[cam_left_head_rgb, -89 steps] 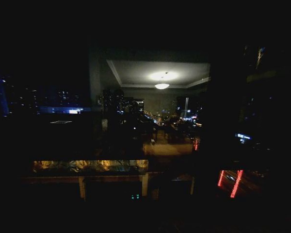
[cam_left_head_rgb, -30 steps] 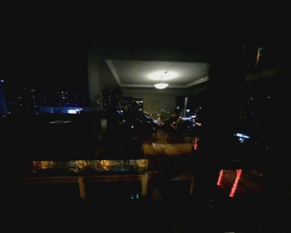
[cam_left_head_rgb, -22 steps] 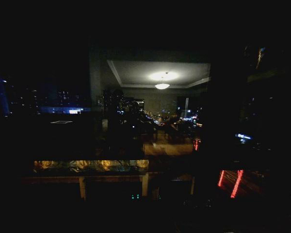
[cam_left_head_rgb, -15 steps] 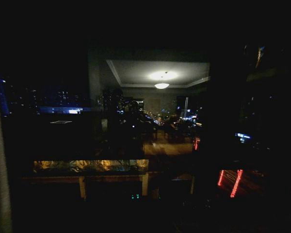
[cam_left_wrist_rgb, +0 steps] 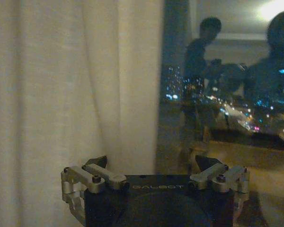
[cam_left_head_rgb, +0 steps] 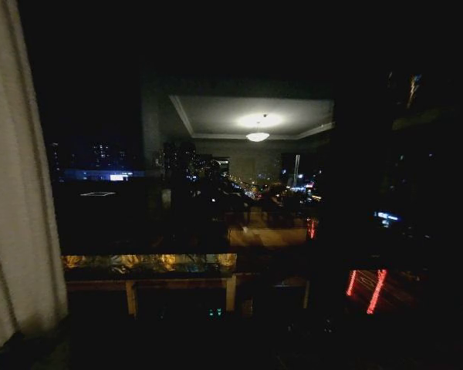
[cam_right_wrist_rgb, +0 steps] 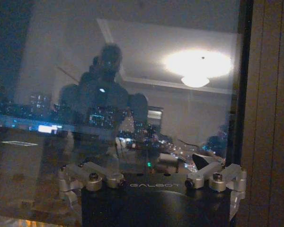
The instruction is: Open the curtains by pulling them apart, changing their state from closed to fully open.
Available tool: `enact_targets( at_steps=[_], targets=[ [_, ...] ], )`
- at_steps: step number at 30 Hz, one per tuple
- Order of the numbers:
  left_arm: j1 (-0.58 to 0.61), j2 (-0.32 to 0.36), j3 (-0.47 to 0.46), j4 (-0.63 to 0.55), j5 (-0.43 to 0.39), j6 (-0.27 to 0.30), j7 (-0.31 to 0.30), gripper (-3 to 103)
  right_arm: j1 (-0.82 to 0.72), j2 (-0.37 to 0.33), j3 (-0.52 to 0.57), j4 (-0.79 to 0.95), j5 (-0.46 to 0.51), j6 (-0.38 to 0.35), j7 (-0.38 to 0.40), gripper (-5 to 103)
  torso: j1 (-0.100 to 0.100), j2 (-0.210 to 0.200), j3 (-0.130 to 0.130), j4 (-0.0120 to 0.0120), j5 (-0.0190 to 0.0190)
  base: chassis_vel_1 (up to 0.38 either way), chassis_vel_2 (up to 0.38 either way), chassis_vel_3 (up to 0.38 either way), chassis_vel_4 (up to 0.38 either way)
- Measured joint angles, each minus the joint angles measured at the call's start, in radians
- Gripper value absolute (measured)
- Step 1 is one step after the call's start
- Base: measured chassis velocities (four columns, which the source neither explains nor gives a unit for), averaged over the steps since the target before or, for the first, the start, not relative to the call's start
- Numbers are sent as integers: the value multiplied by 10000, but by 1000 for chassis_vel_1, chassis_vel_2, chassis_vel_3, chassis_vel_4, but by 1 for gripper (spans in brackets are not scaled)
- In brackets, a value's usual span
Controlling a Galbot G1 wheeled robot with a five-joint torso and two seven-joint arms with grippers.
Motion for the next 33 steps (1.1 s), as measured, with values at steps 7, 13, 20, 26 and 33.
enact_targets(
  at_steps=[7, 13, 20, 26, 33],
  targets=[
    [596, -1008, 819, -742, 784, -118, -460, 100, -417, 0, -56, 158, -41, 113, -8, 100, 0, 0, 0, 1, 0, 0, 0, 0, 0],
    [1073, -1418, 1252, -1221, 1242, -343, -555, 100, -857, 0, -158, 162, 90, 220, 15, 100, 0, 0, -1, 1, -2, 0, 0, 0, 0],
    [1043, -1245, 1643, -1364, 1739, -1296, 626, 100, -1030, -1, -440, 72, 135, 224, -52, 100, 1, 0, 1, -1, -3, 0, 0, 0, 0],
    [1128, -1096, 2083, -1479, 1734, -842, 709, 100, -1061, -1, -593, 76, 104, 210, -143, 100, 1, 1, 0, 0, -3, 0, 0, 0, 0],
    [1507, -1054, 2010, -1250, 1738, -788, 497, 100, -1248, 0, -495, 79, 87, 188, -158, 100, 1, 0, 1, 1, -4, 0, 0, 0, 0]
  ],
)
